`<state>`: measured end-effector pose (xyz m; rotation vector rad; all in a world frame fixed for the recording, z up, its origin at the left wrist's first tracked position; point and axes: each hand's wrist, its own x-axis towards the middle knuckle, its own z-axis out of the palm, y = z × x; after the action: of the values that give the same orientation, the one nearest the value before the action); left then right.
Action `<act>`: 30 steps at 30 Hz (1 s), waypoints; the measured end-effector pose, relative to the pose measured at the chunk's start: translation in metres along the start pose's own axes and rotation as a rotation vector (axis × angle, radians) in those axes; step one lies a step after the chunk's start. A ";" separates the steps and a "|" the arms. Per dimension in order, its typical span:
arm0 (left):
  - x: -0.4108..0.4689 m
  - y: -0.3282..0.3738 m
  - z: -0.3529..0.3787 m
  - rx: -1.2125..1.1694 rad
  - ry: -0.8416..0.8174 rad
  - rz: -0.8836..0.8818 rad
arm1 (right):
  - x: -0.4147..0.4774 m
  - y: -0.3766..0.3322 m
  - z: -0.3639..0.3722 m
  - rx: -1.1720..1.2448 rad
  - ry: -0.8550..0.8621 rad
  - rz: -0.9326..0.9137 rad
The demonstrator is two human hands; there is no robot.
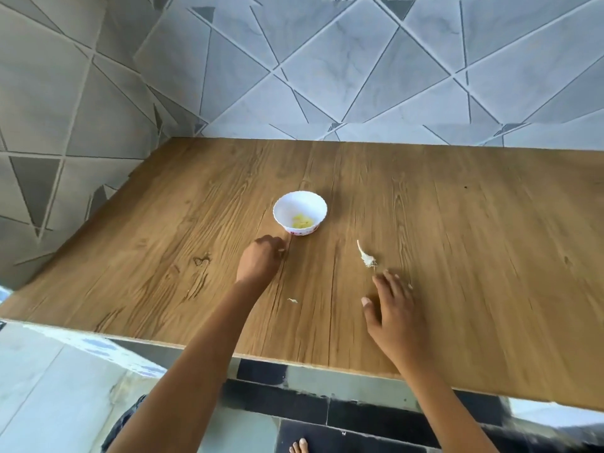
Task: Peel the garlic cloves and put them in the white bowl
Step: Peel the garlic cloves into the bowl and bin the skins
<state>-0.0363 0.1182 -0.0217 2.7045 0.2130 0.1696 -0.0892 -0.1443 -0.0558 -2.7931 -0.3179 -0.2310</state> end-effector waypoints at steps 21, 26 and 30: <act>0.091 0.065 -0.025 0.265 -0.121 -0.004 | 0.000 -0.003 -0.001 0.020 -0.035 0.062; 0.037 0.101 -0.008 -0.113 -0.152 0.511 | 0.000 -0.002 -0.004 0.079 -0.029 0.058; 0.027 0.105 0.029 -0.070 -0.334 0.694 | -0.001 -0.002 -0.005 0.222 0.028 0.111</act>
<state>0.0074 0.0164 -0.0014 2.5712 -0.8147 -0.0776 -0.0917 -0.1445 -0.0509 -2.5760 -0.1700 -0.1959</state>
